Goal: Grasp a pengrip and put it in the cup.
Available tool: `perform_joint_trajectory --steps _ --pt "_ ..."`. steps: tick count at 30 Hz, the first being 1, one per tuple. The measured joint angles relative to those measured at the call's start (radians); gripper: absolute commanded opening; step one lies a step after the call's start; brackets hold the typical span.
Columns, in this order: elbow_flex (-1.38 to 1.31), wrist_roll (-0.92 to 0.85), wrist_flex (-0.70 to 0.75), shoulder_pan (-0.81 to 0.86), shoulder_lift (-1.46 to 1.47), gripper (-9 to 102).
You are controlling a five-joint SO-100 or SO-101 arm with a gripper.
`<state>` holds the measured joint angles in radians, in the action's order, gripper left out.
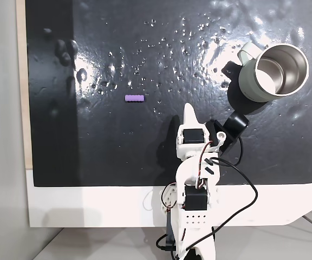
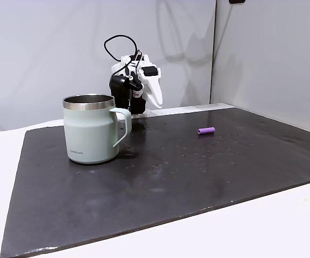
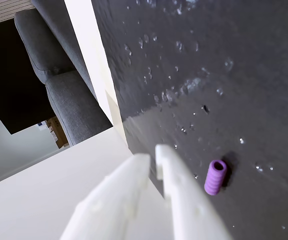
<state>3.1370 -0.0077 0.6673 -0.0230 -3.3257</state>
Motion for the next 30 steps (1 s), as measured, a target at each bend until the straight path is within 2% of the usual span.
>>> perform_joint_trajectory --steps 20,25,30 --pt "-0.011 -0.002 0.008 -0.011 -0.002 0" --pt "-0.150 0.029 0.161 -0.114 0.008 0" --pt "-0.436 0.100 0.350 -0.230 0.189 0"
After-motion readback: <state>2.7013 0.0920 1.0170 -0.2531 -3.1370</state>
